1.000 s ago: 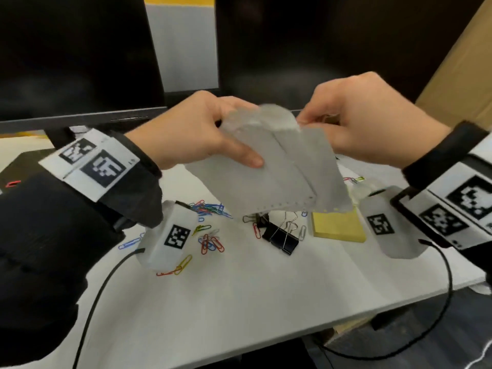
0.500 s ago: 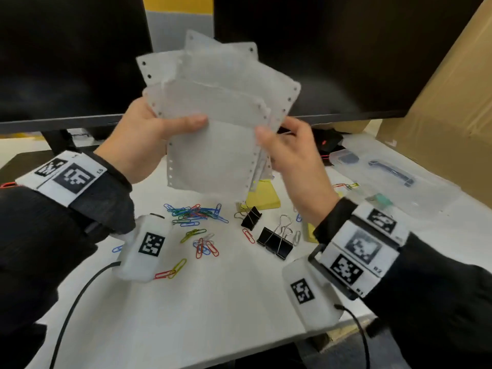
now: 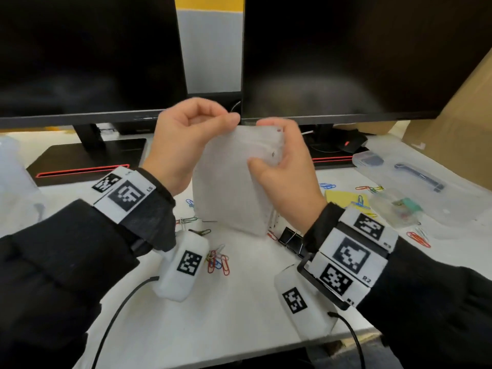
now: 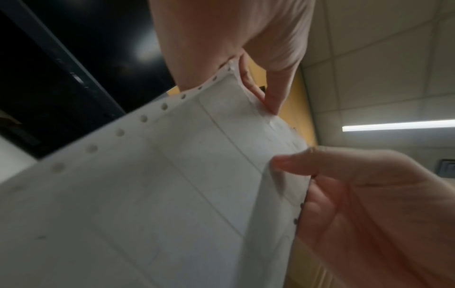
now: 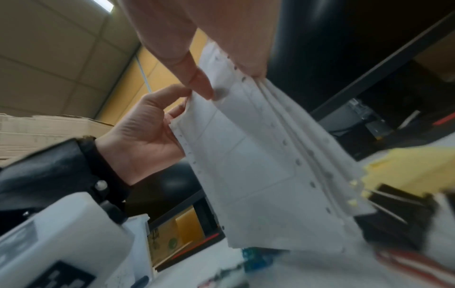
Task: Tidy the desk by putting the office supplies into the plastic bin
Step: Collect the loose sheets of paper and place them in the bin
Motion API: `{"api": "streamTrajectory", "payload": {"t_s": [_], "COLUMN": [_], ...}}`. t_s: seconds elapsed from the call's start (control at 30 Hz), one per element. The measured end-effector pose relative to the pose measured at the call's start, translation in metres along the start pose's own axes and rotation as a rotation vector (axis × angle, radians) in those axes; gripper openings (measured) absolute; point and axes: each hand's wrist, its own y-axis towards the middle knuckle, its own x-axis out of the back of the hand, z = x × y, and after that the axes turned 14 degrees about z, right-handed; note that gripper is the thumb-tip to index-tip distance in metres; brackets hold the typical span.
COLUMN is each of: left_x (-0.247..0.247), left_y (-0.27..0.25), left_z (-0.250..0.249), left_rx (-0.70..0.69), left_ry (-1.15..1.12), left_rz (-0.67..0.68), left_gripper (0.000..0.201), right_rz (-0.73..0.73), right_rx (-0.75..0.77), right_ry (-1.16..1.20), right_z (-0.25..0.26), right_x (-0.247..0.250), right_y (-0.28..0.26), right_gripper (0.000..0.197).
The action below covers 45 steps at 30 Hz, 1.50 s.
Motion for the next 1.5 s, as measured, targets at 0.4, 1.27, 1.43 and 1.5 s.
{"api": "streamTrajectory", "payload": {"t_s": [0.4,1.27,1.43,1.5], "left_x": [0.038,-0.006,-0.01,-0.012], "left_y": [-0.016,0.007,0.006,0.006], "left_z": [0.038,0.015,0.015,0.015], "left_rx": [0.284,0.298,0.293,0.292], "left_ry": [-0.097,-0.171,-0.181,-0.186], "left_rz": [0.386,0.213,0.206,0.205], "left_gripper": [0.071,0.035,0.031,0.028], "right_rz": [0.084,0.584,0.486,0.446], "right_rx": [-0.239,-1.254,-1.21,-1.186], "right_ry": [-0.037,-1.67,-1.58,-1.593], "right_z": [-0.019,-0.067,-0.07,-0.059], "right_x": [0.021,0.217,0.217,0.202], "right_y": [-0.007,-0.044,-0.043,-0.045], "right_gripper": [0.036,0.028,0.021,0.016]}}
